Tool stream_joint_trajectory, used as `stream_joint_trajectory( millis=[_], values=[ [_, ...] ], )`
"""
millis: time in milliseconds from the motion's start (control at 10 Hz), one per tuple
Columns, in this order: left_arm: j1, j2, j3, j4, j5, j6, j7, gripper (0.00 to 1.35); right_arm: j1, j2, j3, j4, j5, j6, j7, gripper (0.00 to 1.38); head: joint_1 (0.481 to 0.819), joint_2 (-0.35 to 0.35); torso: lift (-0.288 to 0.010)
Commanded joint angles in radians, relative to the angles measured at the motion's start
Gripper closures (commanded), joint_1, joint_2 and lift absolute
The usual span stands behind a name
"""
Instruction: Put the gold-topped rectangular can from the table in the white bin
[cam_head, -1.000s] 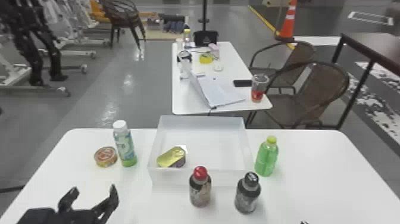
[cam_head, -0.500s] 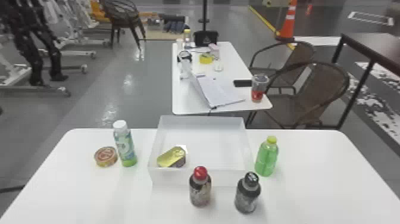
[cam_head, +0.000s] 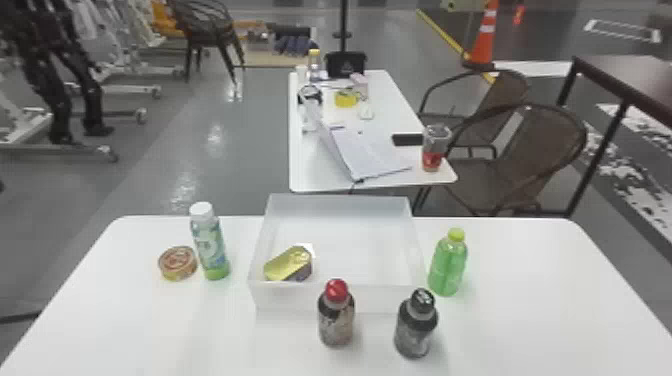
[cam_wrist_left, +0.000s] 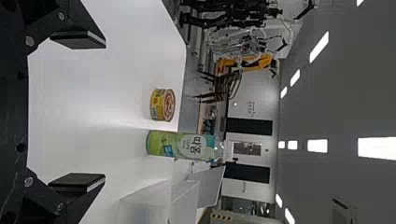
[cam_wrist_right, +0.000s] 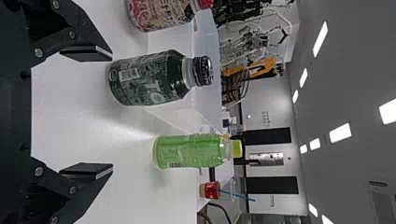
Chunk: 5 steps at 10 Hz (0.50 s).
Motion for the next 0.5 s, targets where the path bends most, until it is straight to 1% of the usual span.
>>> stream_joint_trajectory(
  millis=[0, 400],
  values=[
    [0.0, -0.003, 0.0, 0.0, 0.0, 0.006, 0.0, 0.27, 0.005, 0.0, -0.001, -0.003, 0.0, -0.001, 0.0, 0.42, 0.549, 0.0, -0.1],
    [-0.003, -0.003, -0.005, 0.0, 0.006, 0.018, 0.0, 0.27, 0.009, 0.0, -0.001, -0.01, 0.002, -0.002, 0.0, 0.42, 0.549, 0.0, -0.1]
  ],
)
